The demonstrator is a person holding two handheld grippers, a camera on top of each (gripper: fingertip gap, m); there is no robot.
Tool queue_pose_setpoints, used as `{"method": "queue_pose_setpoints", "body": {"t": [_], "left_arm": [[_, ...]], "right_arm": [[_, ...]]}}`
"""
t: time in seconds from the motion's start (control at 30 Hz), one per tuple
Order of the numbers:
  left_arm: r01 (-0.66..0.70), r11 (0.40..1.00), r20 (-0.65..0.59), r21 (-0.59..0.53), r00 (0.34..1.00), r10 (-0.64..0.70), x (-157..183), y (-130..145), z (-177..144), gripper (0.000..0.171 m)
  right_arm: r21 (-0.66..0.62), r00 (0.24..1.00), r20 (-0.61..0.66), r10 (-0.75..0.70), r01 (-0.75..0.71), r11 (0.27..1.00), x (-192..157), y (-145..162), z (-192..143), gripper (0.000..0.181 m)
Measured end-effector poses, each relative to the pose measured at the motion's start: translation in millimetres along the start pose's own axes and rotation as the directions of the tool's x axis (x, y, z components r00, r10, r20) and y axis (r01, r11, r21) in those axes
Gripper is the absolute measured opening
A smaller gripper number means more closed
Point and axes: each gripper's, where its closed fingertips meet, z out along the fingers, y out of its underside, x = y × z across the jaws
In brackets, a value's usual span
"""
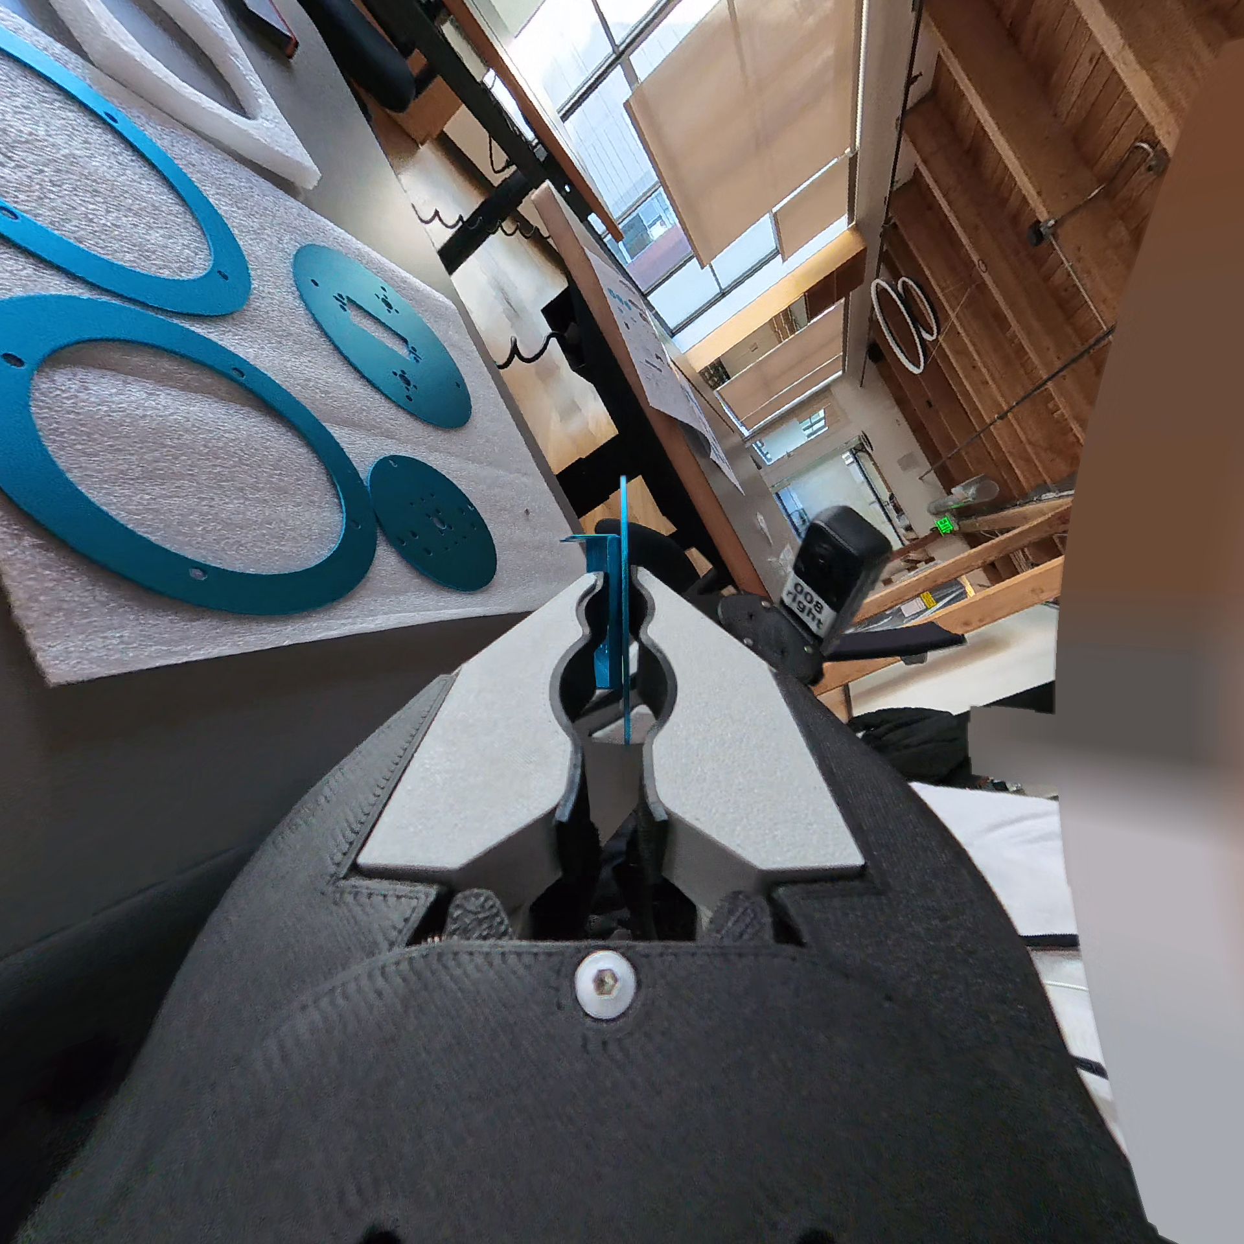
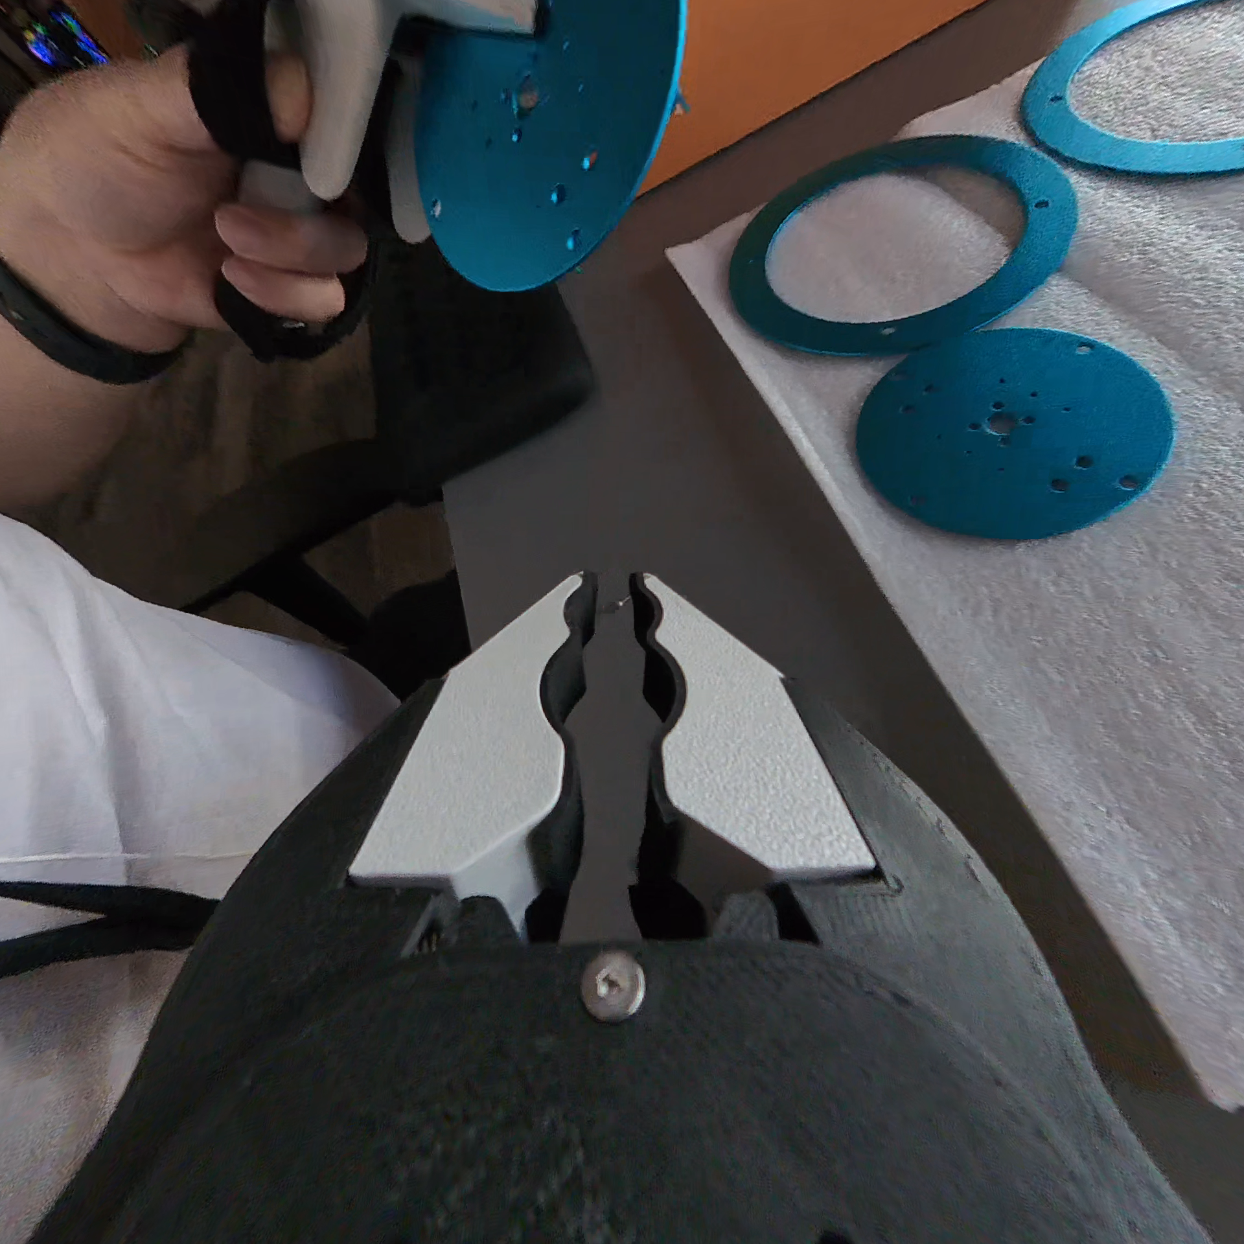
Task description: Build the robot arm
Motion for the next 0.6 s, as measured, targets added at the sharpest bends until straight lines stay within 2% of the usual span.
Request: {"method": "queue_pose_setpoints", "body": {"t": [0.13,0.23,0.43,0.6], "left_arm": [[-0.021,1.000,0.021,0.012,1.000,0.020,0,6,-9,0.003],[-0.053,0.999,0.037,0.011,0.998,0.052,1,9,-15,0.003],[-0.160,0.987,0.078,-0.005,0.984,0.160,0,13,-19,0.003],[-0.260,0.965,0.105,-0.023,0.960,0.261,-2,14,-20,0.003]], "right_arm": [[-0.056,0.974,-0.212,-0.076,0.065,0.996,1,10,8,0.010],[-0.019,0.952,-0.301,-0.050,0.046,0.999,-2,10,3,0.011],[0.010,0.929,-0.370,0.026,-0.024,1.000,-2,19,8,0.013],[-0.016,0.897,-0.442,-0.025,0.020,1.000,1,15,12,0.012]]}}
